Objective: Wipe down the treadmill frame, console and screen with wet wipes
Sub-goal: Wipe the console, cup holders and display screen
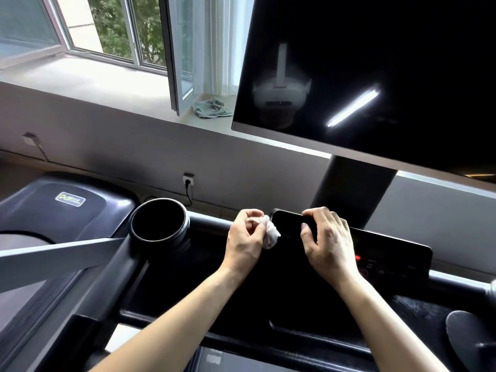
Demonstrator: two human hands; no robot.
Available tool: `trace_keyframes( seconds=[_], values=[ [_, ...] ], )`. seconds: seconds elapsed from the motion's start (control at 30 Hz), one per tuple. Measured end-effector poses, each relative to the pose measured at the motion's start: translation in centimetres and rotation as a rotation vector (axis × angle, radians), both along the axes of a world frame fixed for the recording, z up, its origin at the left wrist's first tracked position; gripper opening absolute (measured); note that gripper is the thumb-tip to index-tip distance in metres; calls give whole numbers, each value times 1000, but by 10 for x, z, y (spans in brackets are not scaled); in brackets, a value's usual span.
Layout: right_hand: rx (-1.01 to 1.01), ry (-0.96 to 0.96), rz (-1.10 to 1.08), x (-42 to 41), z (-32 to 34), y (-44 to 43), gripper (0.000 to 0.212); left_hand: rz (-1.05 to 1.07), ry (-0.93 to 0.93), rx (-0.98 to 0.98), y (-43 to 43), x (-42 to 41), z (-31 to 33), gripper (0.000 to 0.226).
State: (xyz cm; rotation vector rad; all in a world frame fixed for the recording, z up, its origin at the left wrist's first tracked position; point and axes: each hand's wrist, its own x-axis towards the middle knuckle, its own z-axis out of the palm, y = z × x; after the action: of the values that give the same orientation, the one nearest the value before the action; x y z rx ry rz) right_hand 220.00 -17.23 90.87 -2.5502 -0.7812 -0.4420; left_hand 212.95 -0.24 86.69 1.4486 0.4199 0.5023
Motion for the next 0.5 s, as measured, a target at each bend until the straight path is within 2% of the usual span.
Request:
trace_keyframes(
  seconds=[0.1, 0.2, 0.27, 0.37, 0.5],
  values=[
    [-20, 3, -3, 0, 0, 0, 38, 26, 18, -108, 4, 28, 14, 11],
    [-19, 3, 9, -1, 1, -1, 37, 56, 106, 13, 3, 42, 17, 30],
    [-12, -2, 17, -1, 1, -2, 35, 46, 79, 48, -4, 30, 18, 36],
    [-1, -19, 13, 0, -2, -1, 33, 34, 22, 160, -12, 8, 7, 30],
    [12, -39, -1, 0, -5, 2, 31, 26, 93, 279, -17, -7, -7, 26]
  ],
)
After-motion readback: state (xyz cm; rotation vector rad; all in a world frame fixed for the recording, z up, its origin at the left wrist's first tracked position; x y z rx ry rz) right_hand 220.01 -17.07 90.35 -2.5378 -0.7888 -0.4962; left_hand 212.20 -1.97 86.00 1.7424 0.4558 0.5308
